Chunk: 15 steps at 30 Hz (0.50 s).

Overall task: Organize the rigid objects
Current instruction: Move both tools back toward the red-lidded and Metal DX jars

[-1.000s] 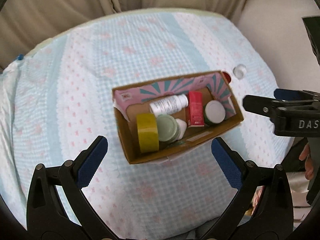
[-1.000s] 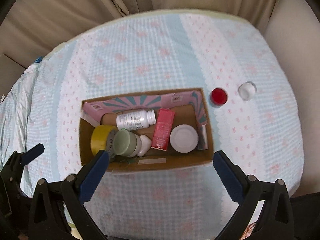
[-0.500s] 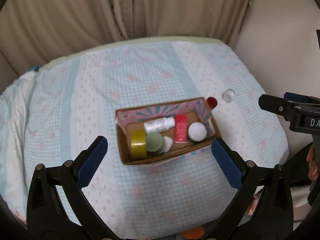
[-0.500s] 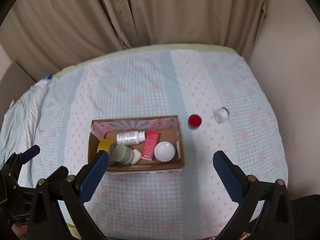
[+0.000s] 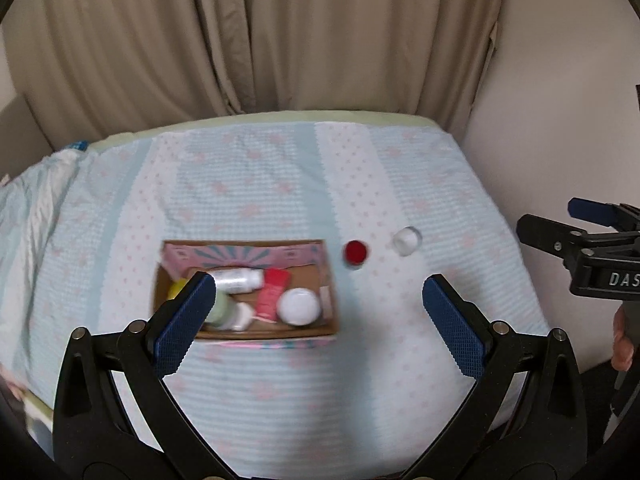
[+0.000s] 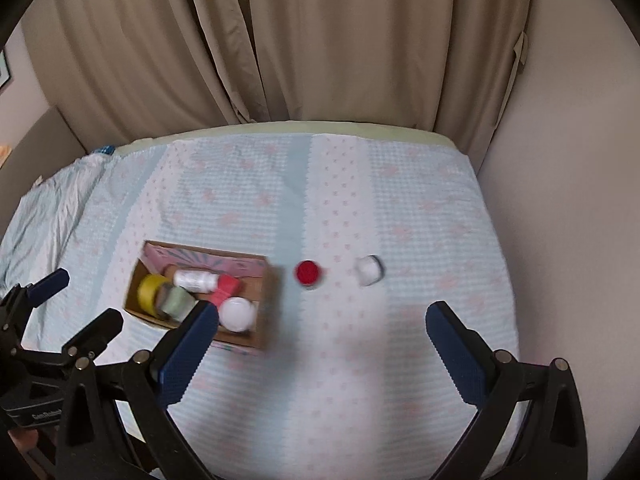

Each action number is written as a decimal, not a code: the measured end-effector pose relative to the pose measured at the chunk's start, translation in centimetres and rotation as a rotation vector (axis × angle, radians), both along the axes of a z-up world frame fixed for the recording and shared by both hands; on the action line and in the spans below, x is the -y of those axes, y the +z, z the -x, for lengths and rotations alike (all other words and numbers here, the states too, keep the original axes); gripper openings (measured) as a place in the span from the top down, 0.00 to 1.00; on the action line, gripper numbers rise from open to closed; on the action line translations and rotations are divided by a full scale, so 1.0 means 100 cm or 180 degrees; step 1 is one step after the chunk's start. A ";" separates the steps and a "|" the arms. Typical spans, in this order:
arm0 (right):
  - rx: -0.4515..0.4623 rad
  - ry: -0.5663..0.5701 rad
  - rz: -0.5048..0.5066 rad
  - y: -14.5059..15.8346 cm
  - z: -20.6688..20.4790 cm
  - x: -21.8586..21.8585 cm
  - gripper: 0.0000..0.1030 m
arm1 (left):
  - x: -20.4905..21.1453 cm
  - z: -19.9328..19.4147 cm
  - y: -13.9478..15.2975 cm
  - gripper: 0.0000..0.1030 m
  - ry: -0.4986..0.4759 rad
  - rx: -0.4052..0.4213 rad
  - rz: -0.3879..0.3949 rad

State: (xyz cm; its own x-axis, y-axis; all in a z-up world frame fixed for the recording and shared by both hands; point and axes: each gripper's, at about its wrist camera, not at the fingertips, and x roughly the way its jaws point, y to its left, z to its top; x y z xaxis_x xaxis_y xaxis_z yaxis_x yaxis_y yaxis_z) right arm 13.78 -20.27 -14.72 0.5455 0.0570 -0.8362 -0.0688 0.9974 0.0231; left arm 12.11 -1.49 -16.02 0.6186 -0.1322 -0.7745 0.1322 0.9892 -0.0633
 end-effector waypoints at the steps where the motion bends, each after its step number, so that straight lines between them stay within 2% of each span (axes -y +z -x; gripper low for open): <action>1: -0.0007 0.0004 -0.0009 0.000 -0.001 0.014 0.00 | 0.014 0.000 -0.002 0.00 0.0020 -0.0033 0.0039; 7: -0.0007 0.0036 -0.0048 -0.003 -0.010 0.066 0.00 | 0.067 0.004 -0.013 0.00 0.0118 -0.0105 0.0125; 15: -0.0012 0.0015 -0.0024 -0.020 -0.030 0.096 0.00 | 0.094 -0.015 -0.040 0.00 0.0252 -0.0157 0.0124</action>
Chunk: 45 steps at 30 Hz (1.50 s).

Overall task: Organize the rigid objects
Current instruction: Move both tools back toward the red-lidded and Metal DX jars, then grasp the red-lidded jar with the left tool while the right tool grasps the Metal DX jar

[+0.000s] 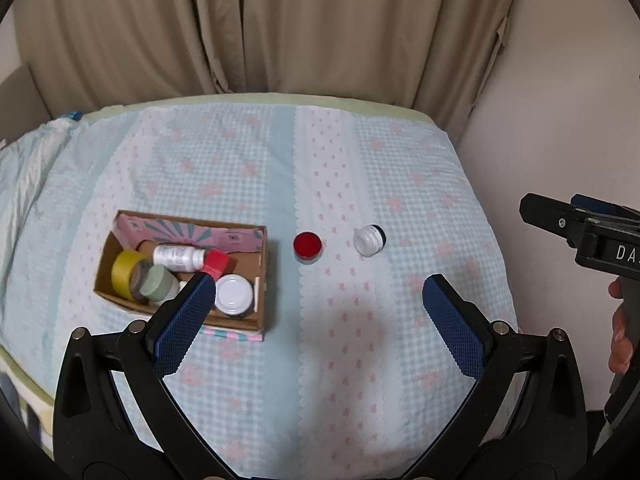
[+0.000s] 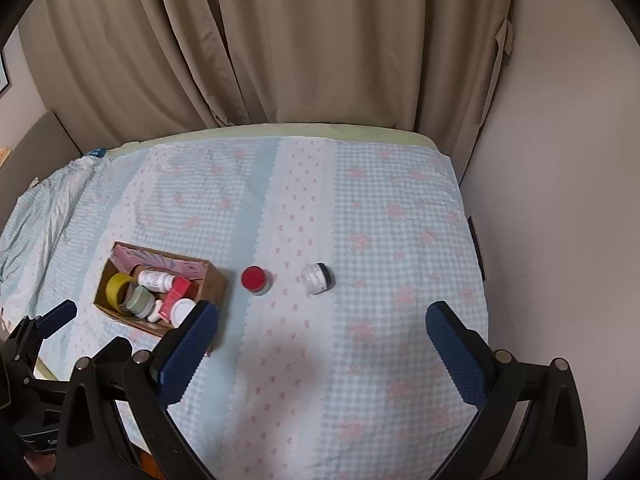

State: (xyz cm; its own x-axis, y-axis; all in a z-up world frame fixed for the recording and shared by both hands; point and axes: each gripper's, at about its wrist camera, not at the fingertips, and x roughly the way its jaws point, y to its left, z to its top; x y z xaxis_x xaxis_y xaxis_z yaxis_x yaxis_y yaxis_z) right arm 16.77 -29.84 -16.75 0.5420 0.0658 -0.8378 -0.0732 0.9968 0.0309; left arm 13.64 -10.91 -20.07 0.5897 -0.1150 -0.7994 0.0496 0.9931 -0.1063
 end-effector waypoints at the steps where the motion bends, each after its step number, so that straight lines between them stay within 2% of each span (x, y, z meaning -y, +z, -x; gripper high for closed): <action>1: -0.0011 -0.0009 -0.0006 -0.004 -0.003 0.003 0.00 | 0.003 -0.005 -0.007 0.00 -0.0003 -0.0016 -0.0007; 6: -0.0106 -0.0003 -0.0020 -0.034 -0.028 0.010 0.00 | 0.014 -0.034 -0.047 0.00 0.0045 -0.0169 -0.0067; 10: -0.0248 0.0061 -0.0088 -0.069 -0.056 0.016 0.00 | 0.016 -0.061 -0.090 0.00 0.0123 -0.0324 -0.0046; 19: -0.0386 0.0399 -0.0090 -0.150 -0.116 0.019 0.00 | 0.046 -0.112 -0.185 0.00 0.0190 -0.0520 -0.0127; 22: -0.0517 0.0528 -0.0092 -0.184 -0.134 0.018 0.00 | 0.055 -0.127 -0.221 0.01 0.0288 -0.0587 -0.0250; 25: -0.0626 0.0608 -0.0078 -0.210 -0.148 0.015 0.02 | 0.056 -0.141 -0.254 0.01 0.0456 -0.0660 -0.0227; 31: -0.0773 0.0777 -0.0154 -0.251 -0.169 0.009 0.05 | 0.054 -0.160 -0.296 0.06 0.0777 -0.0573 -0.0381; 38: -0.0890 0.0964 -0.0234 -0.291 -0.185 -0.010 0.05 | 0.046 -0.183 -0.322 0.15 0.0859 -0.0554 -0.0419; 40: -0.0939 0.0987 -0.0231 -0.303 -0.189 -0.015 0.09 | 0.044 -0.190 -0.328 0.17 0.0847 -0.0575 -0.0431; 42: -0.1042 0.0994 -0.0271 -0.315 -0.194 -0.018 0.26 | 0.043 -0.194 -0.331 0.24 0.0821 -0.0569 -0.0432; 43: -0.1077 0.0990 -0.0281 -0.319 -0.195 -0.019 0.29 | 0.042 -0.195 -0.331 0.28 0.0784 -0.0547 -0.0393; 45: -0.1134 0.0988 -0.0278 -0.327 -0.196 -0.021 0.43 | 0.041 -0.198 -0.331 0.39 0.0729 -0.0520 -0.0340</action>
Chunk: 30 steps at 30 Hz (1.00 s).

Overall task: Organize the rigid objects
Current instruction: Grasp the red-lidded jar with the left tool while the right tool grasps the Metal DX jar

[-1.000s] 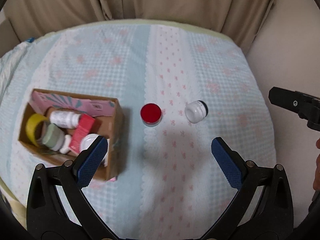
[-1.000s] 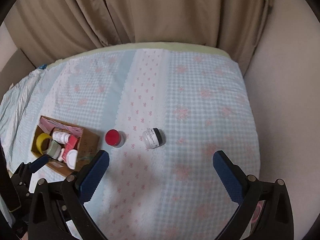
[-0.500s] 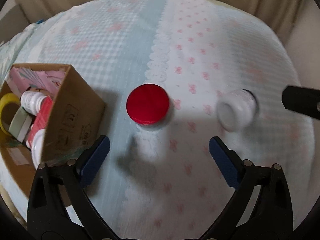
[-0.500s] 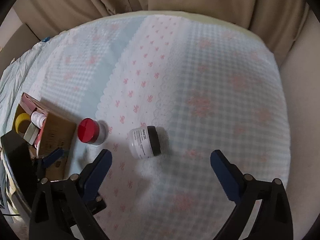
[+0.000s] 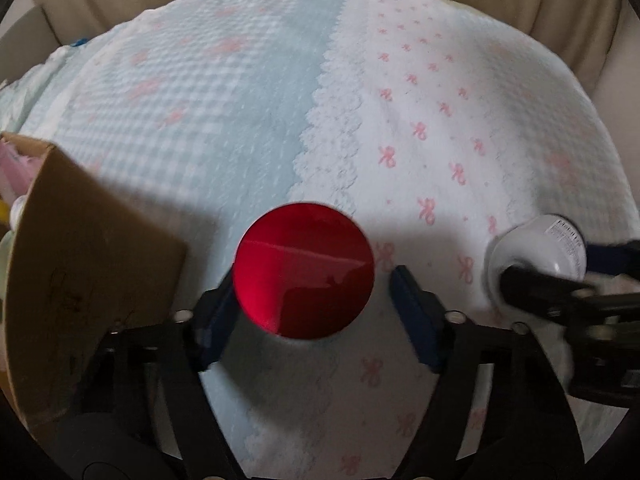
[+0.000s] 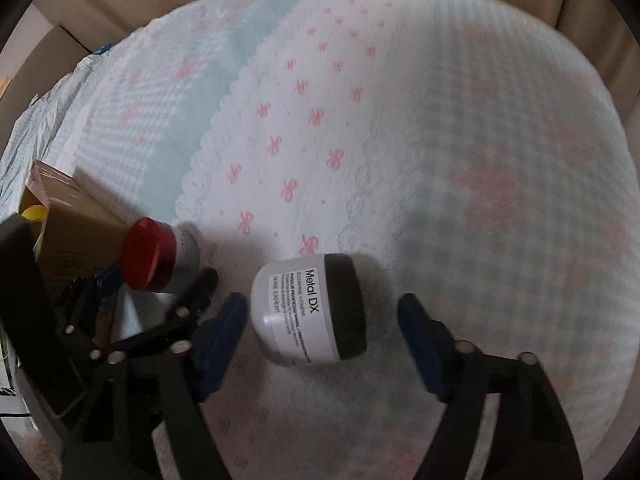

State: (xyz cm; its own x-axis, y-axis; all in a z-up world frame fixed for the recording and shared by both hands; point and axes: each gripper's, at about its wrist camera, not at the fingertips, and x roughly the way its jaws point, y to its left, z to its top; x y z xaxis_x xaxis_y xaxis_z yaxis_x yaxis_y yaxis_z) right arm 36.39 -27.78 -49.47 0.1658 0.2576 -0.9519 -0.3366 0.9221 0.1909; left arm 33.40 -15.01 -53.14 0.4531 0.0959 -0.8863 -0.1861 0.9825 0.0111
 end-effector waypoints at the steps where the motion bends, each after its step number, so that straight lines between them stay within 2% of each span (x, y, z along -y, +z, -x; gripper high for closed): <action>1: -0.0039 -0.0022 -0.0071 -0.002 -0.001 0.000 0.46 | 0.001 -0.001 0.000 0.40 -0.0024 0.0007 -0.0028; 2: -0.0048 -0.0031 -0.0090 -0.003 -0.001 0.000 0.52 | 0.001 -0.001 0.001 0.46 -0.0022 0.0024 -0.0031; 3: -0.0021 -0.0023 -0.0059 -0.003 0.000 -0.002 0.52 | -0.001 -0.001 0.001 0.50 -0.0013 0.0036 -0.0021; 6: 0.0016 -0.0014 0.0013 -0.003 0.002 -0.005 0.52 | -0.004 -0.002 0.002 0.50 -0.0020 0.0023 0.0058; 12: -0.0052 -0.0116 0.0005 -0.001 0.002 -0.003 0.53 | -0.003 -0.002 0.006 0.50 -0.0074 -0.0036 0.0017; 20: 0.0001 -0.0318 -0.0042 0.021 0.009 0.010 0.53 | -0.006 0.008 0.026 0.50 -0.0157 0.0017 0.0036; 24: 0.0115 -0.0450 -0.0038 0.051 0.018 0.019 0.53 | -0.004 0.016 0.052 0.50 -0.0200 0.0091 0.0081; 30: 0.0308 -0.0708 -0.0031 0.111 0.045 0.034 0.53 | 0.002 0.038 0.115 0.50 -0.0435 0.0274 0.0226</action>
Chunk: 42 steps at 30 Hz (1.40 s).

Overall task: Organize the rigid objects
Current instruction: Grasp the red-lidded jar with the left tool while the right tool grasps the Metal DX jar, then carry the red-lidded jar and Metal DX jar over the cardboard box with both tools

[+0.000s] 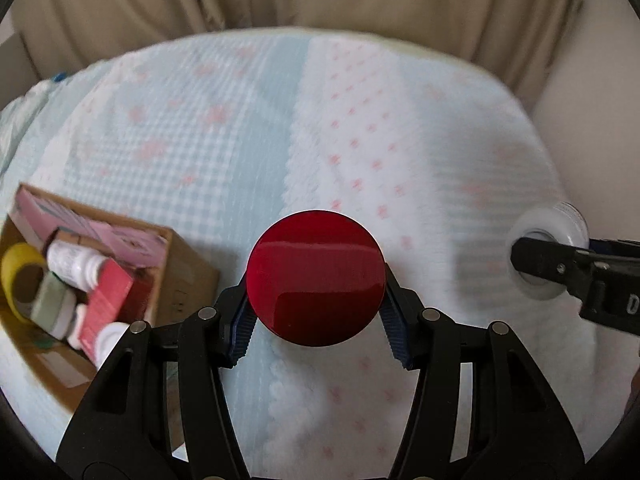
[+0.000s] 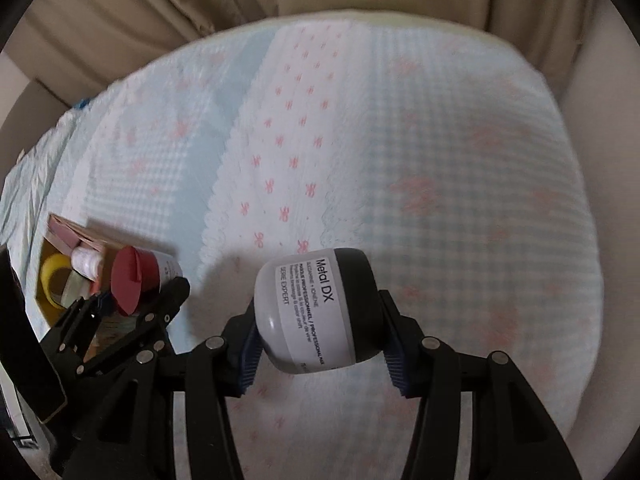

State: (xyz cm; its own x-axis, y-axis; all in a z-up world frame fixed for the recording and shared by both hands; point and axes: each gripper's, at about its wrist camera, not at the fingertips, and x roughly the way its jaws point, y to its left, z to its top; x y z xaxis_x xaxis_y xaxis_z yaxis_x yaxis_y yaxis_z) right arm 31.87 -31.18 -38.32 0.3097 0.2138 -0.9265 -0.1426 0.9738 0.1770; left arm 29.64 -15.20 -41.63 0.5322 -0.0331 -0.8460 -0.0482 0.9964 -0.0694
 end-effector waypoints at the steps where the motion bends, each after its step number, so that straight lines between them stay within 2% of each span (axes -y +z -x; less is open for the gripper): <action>1: 0.0032 -0.0065 -0.0002 0.013 0.005 0.002 0.53 | 0.001 0.005 0.014 0.50 -0.0065 0.0043 0.0021; 6: 0.0232 -0.0343 -0.0008 0.086 0.049 0.017 0.53 | 0.007 0.037 0.088 0.50 -0.0375 0.0243 0.0089; 11: 0.0391 -0.0500 0.0017 0.145 0.093 0.025 0.53 | 0.000 0.071 0.146 0.50 -0.0529 0.0281 0.0280; 18: 0.0526 -0.0371 0.0035 0.195 0.133 0.006 0.53 | -0.027 0.122 0.214 0.50 -0.0537 0.0390 0.0356; 25: 0.0670 -0.0234 0.0012 0.221 0.162 -0.044 0.53 | -0.082 0.148 0.248 0.50 -0.0453 0.0482 0.0433; 30: 0.0774 -0.0262 0.0001 0.236 0.176 -0.090 0.53 | -0.134 0.157 0.259 0.50 -0.0447 0.0517 0.0505; 37: 0.0830 -0.0558 -0.0054 0.245 0.180 -0.166 0.53 | -0.223 0.148 0.261 0.50 -0.0694 0.0459 0.0493; 42: 0.0760 -0.0708 -0.0094 0.238 0.171 -0.223 0.53 | -0.277 0.134 0.254 0.50 -0.0854 0.0378 0.0409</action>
